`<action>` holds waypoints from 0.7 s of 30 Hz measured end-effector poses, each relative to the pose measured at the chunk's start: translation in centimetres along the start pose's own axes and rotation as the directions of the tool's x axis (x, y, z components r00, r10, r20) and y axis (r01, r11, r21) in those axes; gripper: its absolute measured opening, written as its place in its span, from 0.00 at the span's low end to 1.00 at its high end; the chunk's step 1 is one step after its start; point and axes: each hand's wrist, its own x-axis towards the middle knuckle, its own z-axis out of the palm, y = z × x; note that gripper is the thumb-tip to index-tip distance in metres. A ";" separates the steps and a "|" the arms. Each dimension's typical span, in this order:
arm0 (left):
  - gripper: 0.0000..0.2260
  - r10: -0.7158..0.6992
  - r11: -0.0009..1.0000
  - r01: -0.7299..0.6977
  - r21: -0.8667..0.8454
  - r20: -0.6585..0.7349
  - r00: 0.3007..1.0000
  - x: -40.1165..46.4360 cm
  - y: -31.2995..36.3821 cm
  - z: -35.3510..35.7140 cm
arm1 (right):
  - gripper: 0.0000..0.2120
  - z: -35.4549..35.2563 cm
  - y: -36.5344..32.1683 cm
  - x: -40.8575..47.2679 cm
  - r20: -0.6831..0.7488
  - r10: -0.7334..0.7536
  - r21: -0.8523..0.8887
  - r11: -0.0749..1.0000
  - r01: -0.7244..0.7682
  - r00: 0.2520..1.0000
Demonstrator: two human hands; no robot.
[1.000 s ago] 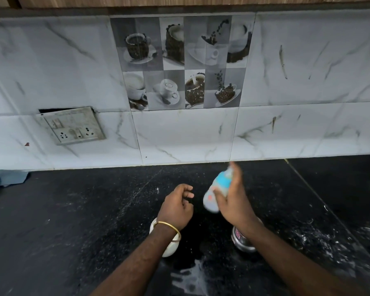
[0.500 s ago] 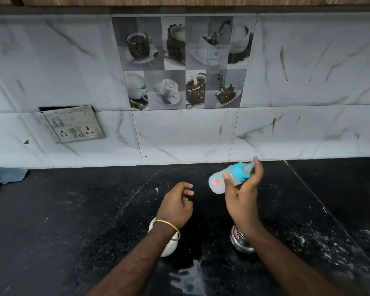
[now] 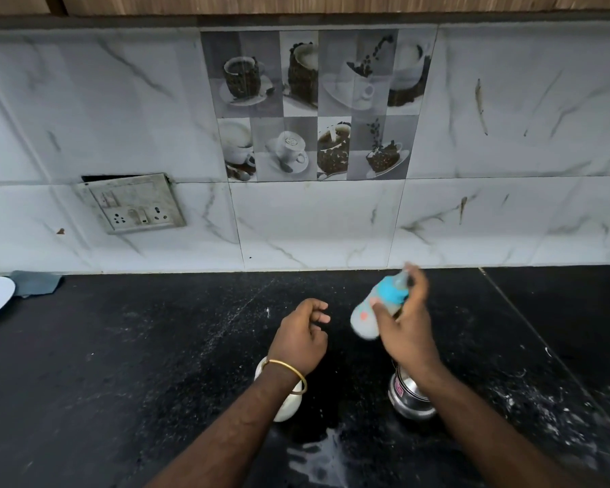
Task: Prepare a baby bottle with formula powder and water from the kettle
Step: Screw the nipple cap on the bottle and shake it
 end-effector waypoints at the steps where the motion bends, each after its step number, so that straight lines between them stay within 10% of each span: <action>1: 0.18 -0.002 1.000 0.002 -0.003 -0.003 1.000 0.0 -0.1 0.0 | 0.37 0.0 -0.2 0.1 -0.132 -0.049 0.024 0.998 0.052 0.990; 3: 0.18 -0.009 1.000 0.009 -0.006 -0.003 1.000 0.0 -0.2 0.1 | 0.38 0.1 0.1 -0.1 -0.114 -0.083 -0.089 0.993 0.073 0.990; 6: 0.18 -0.013 1.000 0.013 -0.005 -0.008 1.000 -0.1 -0.3 0.2 | 0.37 0.0 0.9 -0.4 0.289 0.123 -0.190 0.979 -0.069 0.949; 10: 0.18 -0.006 1.000 0.006 -0.018 -0.014 1.000 0.0 -0.1 0.3 | 0.38 -0.1 -0.3 0.2 -0.173 -0.013 0.054 0.998 0.023 0.985; 14: 0.19 -0.016 1.000 0.016 -0.001 -0.017 1.000 -0.5 -0.5 0.3 | 0.37 0.3 0.5 -0.6 0.244 0.030 -0.199 0.980 0.020 0.969; 19: 0.20 0.003 1.000 -0.003 -0.009 -0.017 1.000 -0.6 -0.5 0.1 | 0.38 -0.2 -0.6 -0.2 -0.214 -0.089 -0.011 0.996 0.088 0.973; 21: 0.20 0.008 1.000 -0.008 -0.010 -0.013 1.000 -0.3 -0.3 0.1 | 0.38 -0.5 0.1 0.1 0.077 -0.034 -0.178 0.983 0.047 0.996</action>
